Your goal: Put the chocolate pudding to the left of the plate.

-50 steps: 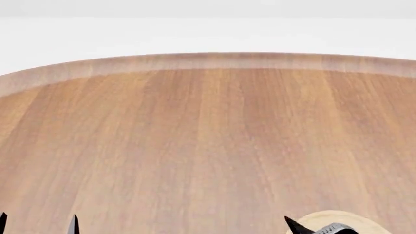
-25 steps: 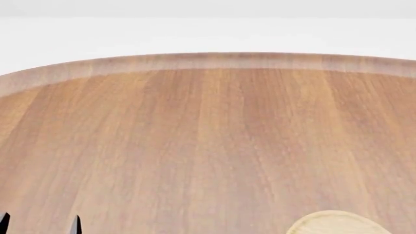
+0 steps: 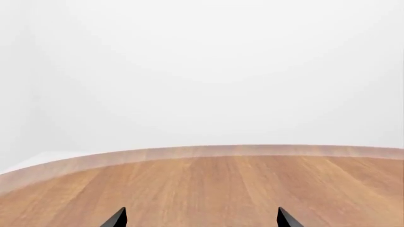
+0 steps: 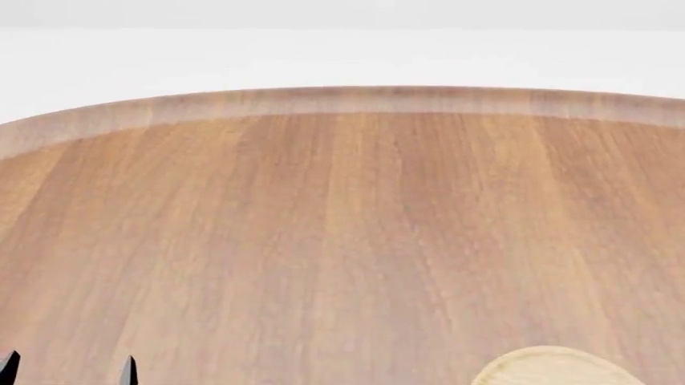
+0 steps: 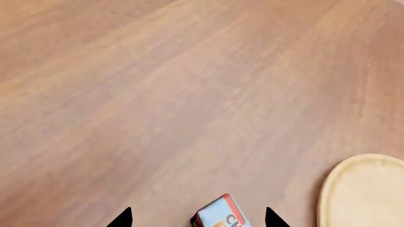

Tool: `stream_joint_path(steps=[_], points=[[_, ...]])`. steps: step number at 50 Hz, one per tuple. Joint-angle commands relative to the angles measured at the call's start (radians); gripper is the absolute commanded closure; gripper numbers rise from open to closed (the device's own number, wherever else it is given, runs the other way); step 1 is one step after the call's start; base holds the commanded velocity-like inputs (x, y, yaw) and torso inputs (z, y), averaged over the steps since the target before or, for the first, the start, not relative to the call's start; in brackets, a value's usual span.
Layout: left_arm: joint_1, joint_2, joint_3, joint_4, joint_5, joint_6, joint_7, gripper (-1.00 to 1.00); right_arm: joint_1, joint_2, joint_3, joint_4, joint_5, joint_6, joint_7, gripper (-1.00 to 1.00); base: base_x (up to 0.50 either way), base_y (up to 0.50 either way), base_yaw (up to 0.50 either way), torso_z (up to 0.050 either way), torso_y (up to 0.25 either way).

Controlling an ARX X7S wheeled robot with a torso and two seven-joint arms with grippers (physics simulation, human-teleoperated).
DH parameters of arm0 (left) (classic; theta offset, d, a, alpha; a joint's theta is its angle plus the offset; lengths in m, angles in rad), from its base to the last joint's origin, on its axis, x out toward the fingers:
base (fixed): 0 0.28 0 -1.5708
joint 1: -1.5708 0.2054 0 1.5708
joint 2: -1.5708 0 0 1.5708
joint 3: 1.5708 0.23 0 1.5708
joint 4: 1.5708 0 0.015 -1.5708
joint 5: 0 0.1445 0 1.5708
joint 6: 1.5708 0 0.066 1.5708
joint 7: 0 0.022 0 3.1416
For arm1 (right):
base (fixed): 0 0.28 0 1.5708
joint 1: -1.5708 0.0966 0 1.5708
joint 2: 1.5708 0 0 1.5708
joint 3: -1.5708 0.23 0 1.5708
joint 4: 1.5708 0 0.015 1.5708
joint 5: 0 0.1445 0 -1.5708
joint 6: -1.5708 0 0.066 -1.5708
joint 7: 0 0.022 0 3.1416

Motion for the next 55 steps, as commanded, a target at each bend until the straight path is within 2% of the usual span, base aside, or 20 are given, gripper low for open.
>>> stream_joint_path(steps=[1, 15, 23, 39, 55], points=[[0.0, -0.003, 0.005, -0.002, 0.0, 0.003, -0.003, -1.0, -0.034, 0.013, -0.03, 0.028, -0.01, -0.043, -0.004, -1.0, 0.0, 0.0, 0.0, 0.0, 0.0], [-0.003, -0.005, 0.008, -0.008, -0.003, 0.007, -0.005, -1.0, -0.024, 0.042, -0.026, 0.044, -0.011, -0.071, 0.003, -1.0, 0.0, 0.0, 0.0, 0.0, 0.0], [-0.006, -0.006, 0.011, -0.009, -0.003, 0.007, -0.008, -1.0, 0.016, 0.102, -0.045, 0.078, -0.039, -0.107, -0.05, -1.0, 0.0, 0.0, 0.0, 0.0, 0.0], [-0.008, -0.01, 0.015, -0.013, -0.005, 0.01, -0.011, -1.0, 0.012, 0.128, -0.058, 0.092, -0.043, -0.14, -0.076, -1.0, 0.0, 0.0, 0.0, 0.0, 0.0], [-0.008, -0.013, 0.024, -0.013, -0.003, 0.013, -0.016, -1.0, 0.003, 0.179, -0.08, 0.161, -0.117, -0.246, -0.137, -1.0, 0.0, 0.0, 0.0, 0.0, 0.0]])
